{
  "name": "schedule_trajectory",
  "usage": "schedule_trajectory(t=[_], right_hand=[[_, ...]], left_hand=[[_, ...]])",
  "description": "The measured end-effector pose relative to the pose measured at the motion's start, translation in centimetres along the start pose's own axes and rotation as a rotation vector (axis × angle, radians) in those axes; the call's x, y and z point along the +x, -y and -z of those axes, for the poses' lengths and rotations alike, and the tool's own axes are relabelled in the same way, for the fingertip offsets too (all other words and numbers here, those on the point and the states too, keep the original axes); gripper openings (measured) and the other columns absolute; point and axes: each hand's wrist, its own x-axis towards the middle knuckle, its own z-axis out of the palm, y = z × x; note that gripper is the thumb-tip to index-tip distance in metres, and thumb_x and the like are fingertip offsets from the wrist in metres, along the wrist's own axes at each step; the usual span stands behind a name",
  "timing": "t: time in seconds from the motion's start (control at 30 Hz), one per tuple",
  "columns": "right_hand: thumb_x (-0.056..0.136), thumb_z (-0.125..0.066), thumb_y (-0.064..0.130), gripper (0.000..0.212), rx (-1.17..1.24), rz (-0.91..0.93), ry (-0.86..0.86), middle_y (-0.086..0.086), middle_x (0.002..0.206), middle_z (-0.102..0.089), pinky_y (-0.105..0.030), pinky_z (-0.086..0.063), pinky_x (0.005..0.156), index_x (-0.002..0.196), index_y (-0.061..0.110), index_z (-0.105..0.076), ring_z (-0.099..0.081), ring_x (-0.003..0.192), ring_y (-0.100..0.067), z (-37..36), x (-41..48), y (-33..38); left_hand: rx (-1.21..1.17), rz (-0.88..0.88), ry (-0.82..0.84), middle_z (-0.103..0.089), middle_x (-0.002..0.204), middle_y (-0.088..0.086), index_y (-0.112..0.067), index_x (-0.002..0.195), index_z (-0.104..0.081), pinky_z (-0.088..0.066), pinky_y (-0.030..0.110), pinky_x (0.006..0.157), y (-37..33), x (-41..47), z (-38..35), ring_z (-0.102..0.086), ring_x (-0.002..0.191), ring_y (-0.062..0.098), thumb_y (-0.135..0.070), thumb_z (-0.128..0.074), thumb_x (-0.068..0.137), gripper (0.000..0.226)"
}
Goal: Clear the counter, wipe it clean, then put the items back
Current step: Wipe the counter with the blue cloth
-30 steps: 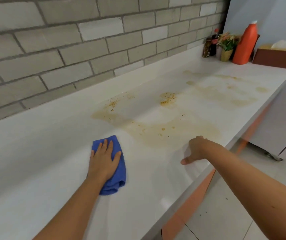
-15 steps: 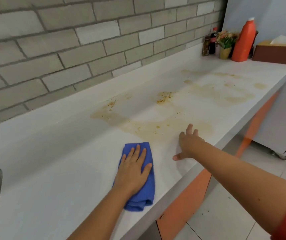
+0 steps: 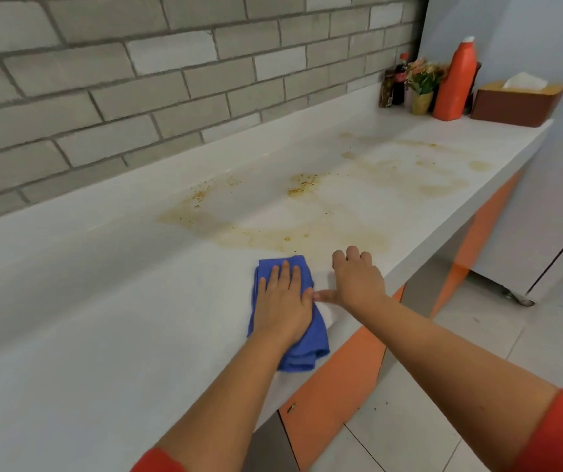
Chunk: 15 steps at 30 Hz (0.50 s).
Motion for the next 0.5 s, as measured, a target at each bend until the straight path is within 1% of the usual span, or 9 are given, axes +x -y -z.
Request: schedule_trajectory(t=[0.07, 0.13, 0.2, 0.27, 0.3, 0.33, 0.4, 0.43, 0.5], right_hand=[[0.077, -0.055, 0.066, 0.075, 0.011, 0.000, -0.035, -0.007, 0.127, -0.042, -0.032, -0.042, 0.087, 0.126, 0.011, -0.041, -0.040, 0.117, -0.026, -0.4, -0.7, -0.7], [0.082, -0.050, 0.063, 0.062, 0.002, 0.077, -0.110, -0.005, 0.116, -0.049, -0.032, -0.039, 0.082, 0.116, 0.011, -0.051, -0.044, 0.110, -0.025, -0.9, -1.4, -1.5], [0.085, -0.054, 0.056, 0.048, -0.015, 0.192, -0.223, -0.003, 0.097, -0.059, -0.032, -0.034, 0.072, 0.097, 0.010, -0.063, -0.050, 0.097, -0.025, -1.4, -1.9, -2.4], [0.078, -0.068, 0.048, 0.036, -0.056, 0.252, -0.325, 0.000, 0.071, -0.060, -0.030, -0.031, 0.061, 0.071, 0.013, -0.066, -0.055, 0.075, -0.023, -2.1, -2.4, -3.3], [0.073, -0.076, 0.043, 0.034, -0.071, 0.262, -0.372, 0.002, 0.060, -0.056, -0.028, -0.030, 0.056, 0.060, 0.014, -0.062, -0.054, 0.064, -0.021, -2.4, -2.6, -3.6], [0.067, -0.081, 0.039, 0.035, -0.073, 0.276, -0.416, 0.003, 0.054, -0.052, -0.026, -0.028, 0.053, 0.054, 0.015, -0.059, -0.052, 0.056, -0.019, -2.8, -2.8, -3.6], [0.063, -0.085, 0.033, 0.038, -0.060, 0.281, -0.456, 0.004, 0.050, -0.049, -0.025, -0.025, 0.050, 0.049, 0.016, -0.054, -0.049, 0.049, -0.018, -3.2, -3.0, -3.5], [0.063, -0.085, 0.032, 0.038, -0.050, 0.281, -0.455, 0.004, 0.050, -0.048, -0.026, -0.025, 0.050, 0.048, 0.016, -0.053, -0.049, 0.049, -0.018, -3.2, -3.0, -3.4], [0.066, -0.083, 0.029, 0.036, -0.003, 0.297, -0.441, 0.002, 0.052, -0.049, -0.026, -0.027, 0.046, 0.050, 0.015, -0.054, -0.050, 0.050, -0.019, -3.6, -2.9, -3.6]], left_hand=[[-0.025, -0.057, -0.004, 0.005, 0.158, -0.002, -0.023, 0.150, -0.004, 0.005, 0.035, 0.117, 1.3, -2.4, -0.2, 0.006, 0.146, 0.015, -0.045, -0.019, 0.100, 0.057], [-0.020, -0.055, -0.013, 0.004, 0.158, -0.005, -0.027, 0.150, -0.006, 0.002, 0.035, 0.118, 4.0, -3.3, 0.2, 0.004, 0.146, 0.013, -0.046, -0.022, 0.099, 0.057], [0.026, 0.043, -0.019, 0.001, 0.159, -0.001, -0.023, 0.150, -0.008, -0.002, 0.036, 0.119, 7.0, -2.2, 1.0, 0.000, 0.146, 0.016, -0.044, -0.023, 0.099, 0.057], [0.064, 0.198, -0.022, -0.001, 0.159, 0.004, -0.017, 0.151, -0.007, -0.004, 0.040, 0.119, 8.9, -0.1, 1.6, -0.003, 0.146, 0.021, -0.042, -0.020, 0.100, 0.058], [0.066, 0.269, -0.020, -0.001, 0.159, 0.007, -0.015, 0.151, -0.006, -0.004, 0.042, 0.119, 8.8, 1.0, 1.8, -0.003, 0.146, 0.024, -0.041, -0.019, 0.100, 0.058], [0.058, 0.334, -0.020, 0.001, 0.158, 0.009, -0.012, 0.150, -0.004, -0.003, 0.044, 0.119, 8.2, 2.0, 1.8, -0.002, 0.146, 0.026, -0.041, -0.017, 0.100, 0.059], [0.030, 0.409, -0.018, 0.003, 0.158, 0.012, -0.008, 0.150, -0.002, -0.001, 0.046, 0.119, 5.5, 3.6, 1.4, 0.000, 0.146, 0.029, -0.040, -0.015, 0.100, 0.060], [0.022, 0.396, -0.019, 0.003, 0.158, 0.013, -0.007, 0.149, -0.002, -0.001, 0.046, 0.119, 3.8, 4.0, 1.2, 0.000, 0.146, 0.030, -0.040, -0.016, 0.100, 0.060], [0.023, 0.271, -0.024, 0.002, 0.158, 0.012, -0.007, 0.149, -0.004, -0.001, 0.045, 0.118, 0.6, 3.9, 0.6, 0.000, 0.146, 0.029, -0.040, -0.016, 0.100, 0.060]])
